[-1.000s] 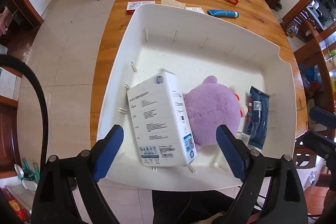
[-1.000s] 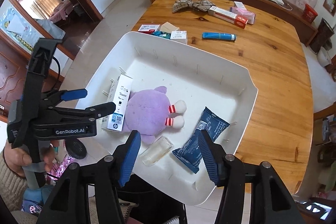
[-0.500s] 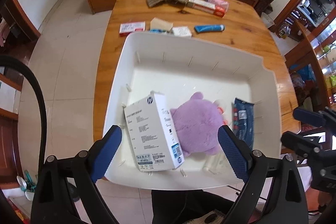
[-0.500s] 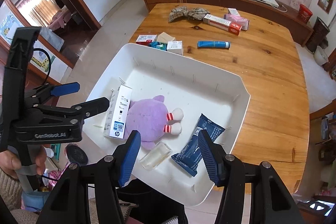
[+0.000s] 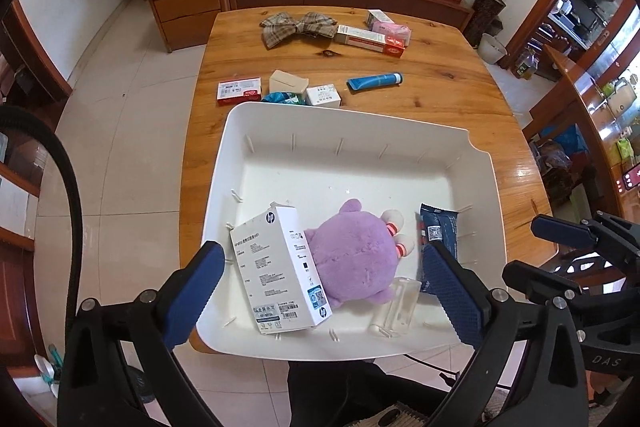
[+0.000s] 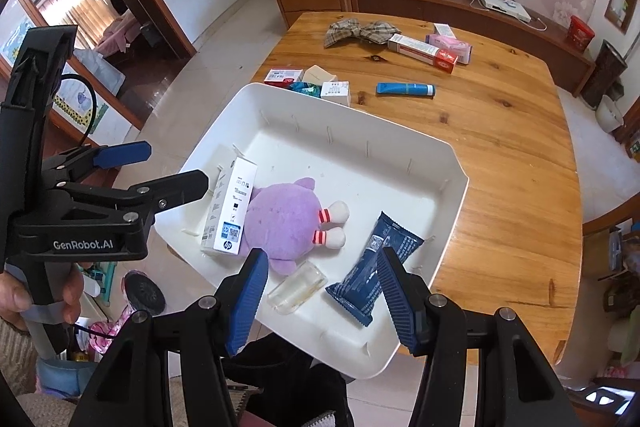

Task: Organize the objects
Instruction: 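Release the clear box into the tray with the right tool while the left tool places the HP box, then withdraw both tools from the tray toward the remaining table items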

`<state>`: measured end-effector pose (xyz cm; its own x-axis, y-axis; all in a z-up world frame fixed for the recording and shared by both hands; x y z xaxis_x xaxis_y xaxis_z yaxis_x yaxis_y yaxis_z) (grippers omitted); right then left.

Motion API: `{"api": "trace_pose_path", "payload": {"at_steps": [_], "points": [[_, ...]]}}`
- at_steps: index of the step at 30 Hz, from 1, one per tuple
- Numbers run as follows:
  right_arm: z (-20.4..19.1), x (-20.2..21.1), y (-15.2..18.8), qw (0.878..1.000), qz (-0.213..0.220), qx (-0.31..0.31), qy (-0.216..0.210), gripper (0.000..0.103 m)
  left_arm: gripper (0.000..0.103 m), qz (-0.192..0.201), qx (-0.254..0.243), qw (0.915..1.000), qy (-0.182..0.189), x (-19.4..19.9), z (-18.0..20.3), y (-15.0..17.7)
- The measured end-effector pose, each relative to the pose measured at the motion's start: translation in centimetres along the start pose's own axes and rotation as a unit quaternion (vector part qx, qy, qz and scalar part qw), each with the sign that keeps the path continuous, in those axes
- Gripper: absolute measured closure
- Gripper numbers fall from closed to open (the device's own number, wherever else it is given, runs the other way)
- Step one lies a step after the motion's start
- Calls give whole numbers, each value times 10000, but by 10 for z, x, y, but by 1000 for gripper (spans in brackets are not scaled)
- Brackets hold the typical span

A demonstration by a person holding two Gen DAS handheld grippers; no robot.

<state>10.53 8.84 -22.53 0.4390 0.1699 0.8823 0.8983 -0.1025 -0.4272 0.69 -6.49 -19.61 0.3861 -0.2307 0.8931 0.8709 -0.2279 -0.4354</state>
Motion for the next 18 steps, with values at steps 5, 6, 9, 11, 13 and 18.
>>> {"api": "trace_pose_path", "payload": {"at_steps": [5,6,9,11,13,18], "points": [[2,8,4,10000,-17,25,19,45,3,60,-29,10000,-8,5,5,1],[2,9,4,10000,-4,32,25,45,3,76,-36,10000,2,6,7,1],[5,13,4,10000,25,2,22,45,3,152,-34,9999,55,11,11,-1],[8,16,4,10000,41,-63,25,45,3,222,-46,9997,63,15,15,-3],[10,18,3,9999,44,-132,32,45,3,265,-25,9996,75,18,17,-6],[18,28,-6,9996,61,-248,134,45,3,371,-125,9991,130,29,24,-16]]}}
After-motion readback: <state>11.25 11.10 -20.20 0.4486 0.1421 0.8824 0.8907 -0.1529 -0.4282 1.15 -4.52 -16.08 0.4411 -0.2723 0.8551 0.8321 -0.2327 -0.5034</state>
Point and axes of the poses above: each gripper's, at about its wrist camera, not at the fingertips, and x roughly against the way its jaws point, z to its right, y to its underside, the point moved 9 cm from there along -x, roughly the way its jaws point, and after that the axes turned 3 degrees about z, right-handed, at the moved point
